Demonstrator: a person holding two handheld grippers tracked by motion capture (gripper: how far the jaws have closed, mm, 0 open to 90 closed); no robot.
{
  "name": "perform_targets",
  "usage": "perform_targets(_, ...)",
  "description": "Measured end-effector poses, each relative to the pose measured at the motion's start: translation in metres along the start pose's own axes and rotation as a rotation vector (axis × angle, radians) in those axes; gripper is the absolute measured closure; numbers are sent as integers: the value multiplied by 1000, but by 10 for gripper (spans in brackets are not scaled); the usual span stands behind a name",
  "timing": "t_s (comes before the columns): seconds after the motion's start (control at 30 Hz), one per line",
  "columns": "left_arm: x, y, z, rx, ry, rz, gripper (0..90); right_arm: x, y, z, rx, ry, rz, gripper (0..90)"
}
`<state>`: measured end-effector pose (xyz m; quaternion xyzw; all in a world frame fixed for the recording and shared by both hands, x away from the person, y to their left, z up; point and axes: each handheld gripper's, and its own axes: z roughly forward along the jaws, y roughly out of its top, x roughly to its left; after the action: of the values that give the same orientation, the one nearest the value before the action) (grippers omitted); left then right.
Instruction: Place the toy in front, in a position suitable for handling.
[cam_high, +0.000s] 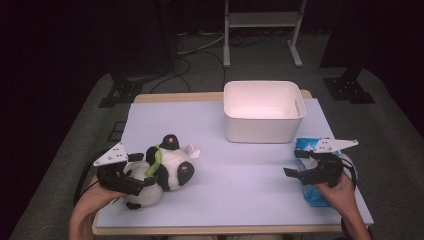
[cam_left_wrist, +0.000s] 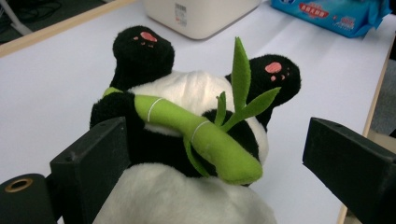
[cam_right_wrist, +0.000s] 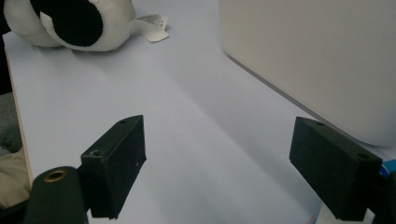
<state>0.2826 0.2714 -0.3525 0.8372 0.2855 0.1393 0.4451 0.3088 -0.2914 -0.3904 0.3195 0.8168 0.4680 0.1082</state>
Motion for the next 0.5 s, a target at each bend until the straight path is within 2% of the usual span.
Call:
perform_targets(0.13, -1, 0, 0, 5, 6, -1, 66, -1, 0, 5, 17, 9, -13, 171)
perform_targets(0.3, -2, -2, 3, 17, 2, 1, 173, 2, 5, 8, 22, 28, -29, 171)
perform_targets(0.4, -3, -2, 7, 32, -7, 0, 179, 2, 4, 8, 35, 23, -31, 171)
perform_targets(0.5, -3, -3, 7, 30, -15, 1, 222, 3, 6, 7, 25, 26, -32, 171)
